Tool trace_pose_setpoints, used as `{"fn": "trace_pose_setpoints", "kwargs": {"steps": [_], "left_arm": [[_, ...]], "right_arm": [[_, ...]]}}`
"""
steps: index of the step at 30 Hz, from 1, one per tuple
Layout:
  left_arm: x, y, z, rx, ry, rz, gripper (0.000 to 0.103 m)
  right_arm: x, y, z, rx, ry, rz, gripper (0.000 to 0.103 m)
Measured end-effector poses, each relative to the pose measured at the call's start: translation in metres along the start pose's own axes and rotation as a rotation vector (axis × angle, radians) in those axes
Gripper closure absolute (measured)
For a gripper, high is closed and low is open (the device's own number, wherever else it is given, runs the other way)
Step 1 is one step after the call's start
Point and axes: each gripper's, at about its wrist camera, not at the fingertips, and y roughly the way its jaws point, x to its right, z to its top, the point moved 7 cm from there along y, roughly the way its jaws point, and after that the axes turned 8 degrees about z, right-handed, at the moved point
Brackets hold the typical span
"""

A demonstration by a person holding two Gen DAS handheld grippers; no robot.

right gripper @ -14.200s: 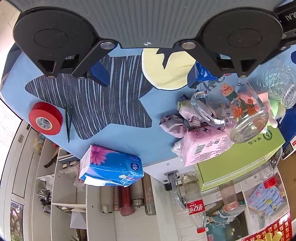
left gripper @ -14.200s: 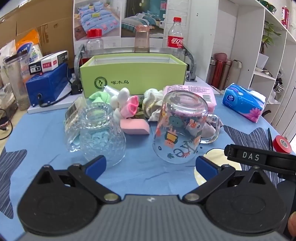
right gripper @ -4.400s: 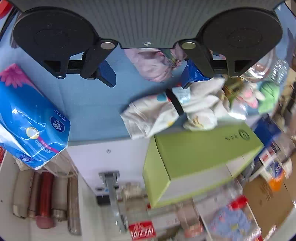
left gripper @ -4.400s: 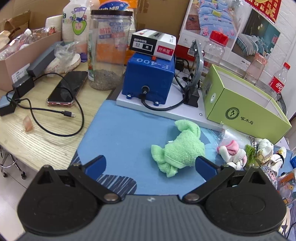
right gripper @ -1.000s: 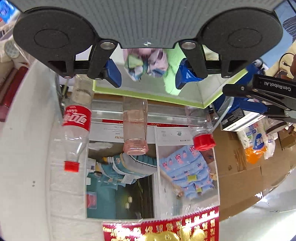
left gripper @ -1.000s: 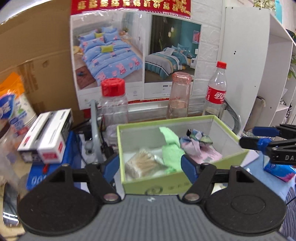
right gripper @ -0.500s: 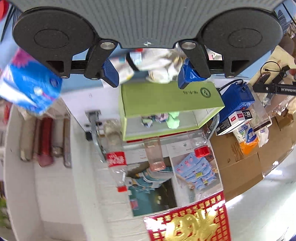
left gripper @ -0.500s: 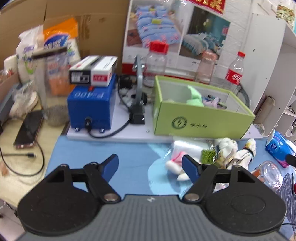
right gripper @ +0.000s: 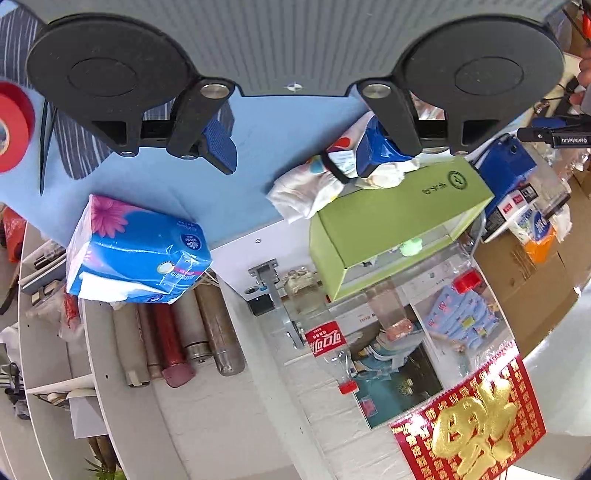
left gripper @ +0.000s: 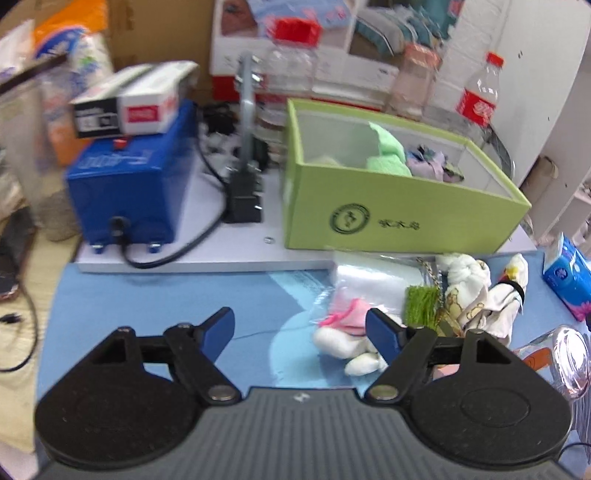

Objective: Organize soft objects

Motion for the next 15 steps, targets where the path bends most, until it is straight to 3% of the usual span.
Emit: {"fn": "trace_pose_setpoints", "kwargs": {"steps": [5,7,11,14,15], "left_arm": [[0.037,0.035,0.016,-0.096,0.14,-0.087,0.025],[0.045,0.048,0.016,-0.137,0.197,-0.084,0.024],[0.042,0.055,0.015,-0.161,0.211,-0.105,0.021],[0.028,0.051,0.012,-0.141,0.21,-0.087,0.014],[0.02,0.049,0.01,-0.129,0.209,-0.057,0.002]], "right_arm": [[0.008,0.017,0.001,-0.03,-0.005,-0.005,0.045],[0.01,0.023,0.001,-0.038,0.0,-0.008,0.045],[0.015,0.028,0.003,-0.043,0.006,-0.017,0.045],[0.018,0.029,0.006,-0.039,0.013,-0.023,0.045],[0.019,0.029,0.007,-0.038,0.013,-0.025,0.045]]}}
